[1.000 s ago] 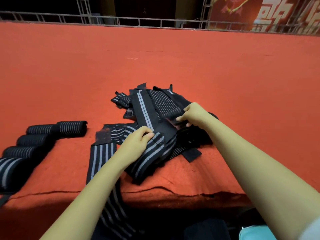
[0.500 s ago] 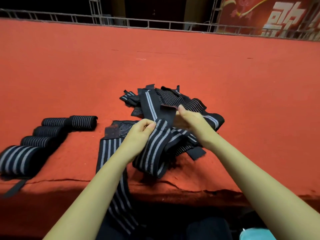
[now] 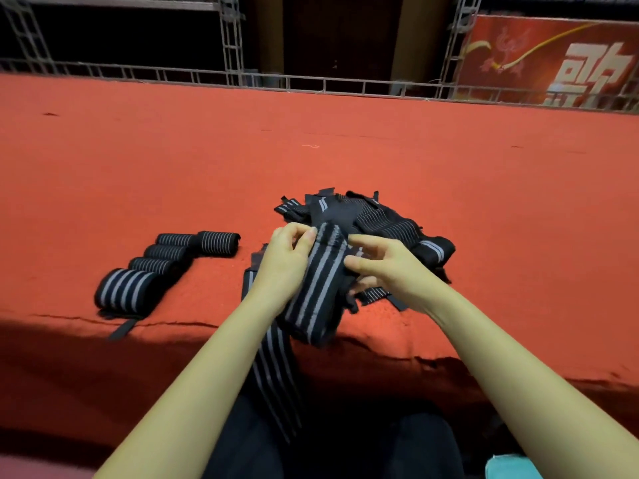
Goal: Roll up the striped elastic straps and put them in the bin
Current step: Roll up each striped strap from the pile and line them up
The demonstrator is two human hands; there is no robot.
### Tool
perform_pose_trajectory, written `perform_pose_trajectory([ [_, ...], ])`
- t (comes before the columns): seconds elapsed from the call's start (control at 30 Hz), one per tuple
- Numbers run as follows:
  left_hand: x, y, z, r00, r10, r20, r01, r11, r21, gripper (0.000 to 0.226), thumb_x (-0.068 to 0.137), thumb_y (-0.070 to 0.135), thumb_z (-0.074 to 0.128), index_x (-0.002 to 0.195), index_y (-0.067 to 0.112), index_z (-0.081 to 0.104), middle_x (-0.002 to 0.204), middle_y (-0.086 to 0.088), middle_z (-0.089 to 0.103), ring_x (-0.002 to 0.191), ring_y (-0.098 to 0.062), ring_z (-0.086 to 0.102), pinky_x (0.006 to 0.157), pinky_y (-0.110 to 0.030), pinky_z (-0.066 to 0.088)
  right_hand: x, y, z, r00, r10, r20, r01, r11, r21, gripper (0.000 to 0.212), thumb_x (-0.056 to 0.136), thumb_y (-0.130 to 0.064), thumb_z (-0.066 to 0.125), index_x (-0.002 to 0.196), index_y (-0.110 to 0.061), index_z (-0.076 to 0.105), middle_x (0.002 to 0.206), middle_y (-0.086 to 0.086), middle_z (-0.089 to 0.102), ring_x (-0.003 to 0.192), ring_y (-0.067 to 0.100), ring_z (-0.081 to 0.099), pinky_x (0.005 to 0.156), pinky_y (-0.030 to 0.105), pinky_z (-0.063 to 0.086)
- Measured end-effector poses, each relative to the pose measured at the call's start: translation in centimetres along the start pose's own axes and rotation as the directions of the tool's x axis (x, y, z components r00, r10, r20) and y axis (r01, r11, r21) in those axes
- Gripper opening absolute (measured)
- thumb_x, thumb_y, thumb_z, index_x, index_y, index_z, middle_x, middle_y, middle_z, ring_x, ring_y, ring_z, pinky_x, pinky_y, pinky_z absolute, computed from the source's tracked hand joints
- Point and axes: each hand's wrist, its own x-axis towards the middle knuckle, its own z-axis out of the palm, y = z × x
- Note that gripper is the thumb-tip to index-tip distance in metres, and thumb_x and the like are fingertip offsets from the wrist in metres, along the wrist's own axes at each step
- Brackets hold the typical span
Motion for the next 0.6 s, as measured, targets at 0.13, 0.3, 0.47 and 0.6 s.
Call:
perform_pose_trajectory([
  [0.13, -1.7, -0.5, -0.9, 0.997, -0.030, -0.068, 0.028, 0.999, -0.020, 0.019, 0.102, 0.027, 0.044, 0.093, 0.018, 0.058, 0.108, -0.009, 0.061, 0.100, -0.022, 0.057, 0.096, -0.042, 0.045, -1.3, 0.4, 0.8, 0.996, 0.038, 0.078, -0.032, 0.996, -0.079, 0.029, 0.094, -0.004, 0.056, 0.116, -0.022, 0.062, 0.075, -0.007, 0.068, 0.055, 0.007, 0.060, 0.053, 0.022, 0.052],
  [0.3, -3.5, -1.5, -0.3, 0.986, -0.103, -0.128, 0.102, 0.995, -0.014, 0.023, 0.103, 0.024, 0.040, 0.093, 0.011, 0.055, 0.098, -0.010, 0.060, 0.091, -0.021, 0.054, 0.087, -0.041, 0.044, -0.7, 1.6, 1.6, 0.988, 0.151, -0.003, -0.148, 0.966, -0.214, 0.017, 0.096, -0.008, 0.054, 0.104, -0.004, 0.069, 0.081, 0.015, 0.064, 0.066, 0.026, 0.056, 0.054, 0.030, 0.051],
  [0.47, -2.3, -2.3, -2.0, 0.966, -0.070, -0.251, 0.077, 0.997, 0.019, 0.018, 0.103, 0.019, 0.037, 0.094, 0.013, 0.050, 0.098, -0.007, 0.055, 0.098, -0.024, 0.051, 0.084, -0.032, 0.040, -0.6, 4.4, -0.3, 0.935, 0.241, -0.261, -0.308, 0.914, -0.262, 0.015, 0.096, -0.006, 0.052, 0.085, -0.004, 0.062, 0.072, 0.016, 0.052, 0.047, 0.017, 0.046, 0.047, 0.026, 0.048],
  [0.6, -3.0, -2.8, -1.5, 0.993, -0.078, -0.083, 0.084, 0.993, 0.077, 0.015, 0.101, 0.023, 0.047, 0.093, 0.012, 0.055, 0.084, 0.003, 0.054, 0.079, -0.012, 0.049, 0.071, -0.027, 0.038, -0.3, 4.0, 0.3, 0.967, 0.148, -0.210, -0.219, 0.903, -0.371, 0.017, 0.095, -0.019, 0.058, 0.110, -0.013, 0.062, 0.081, 0.005, 0.057, 0.057, 0.014, 0.053, 0.056, 0.027, 0.049],
])
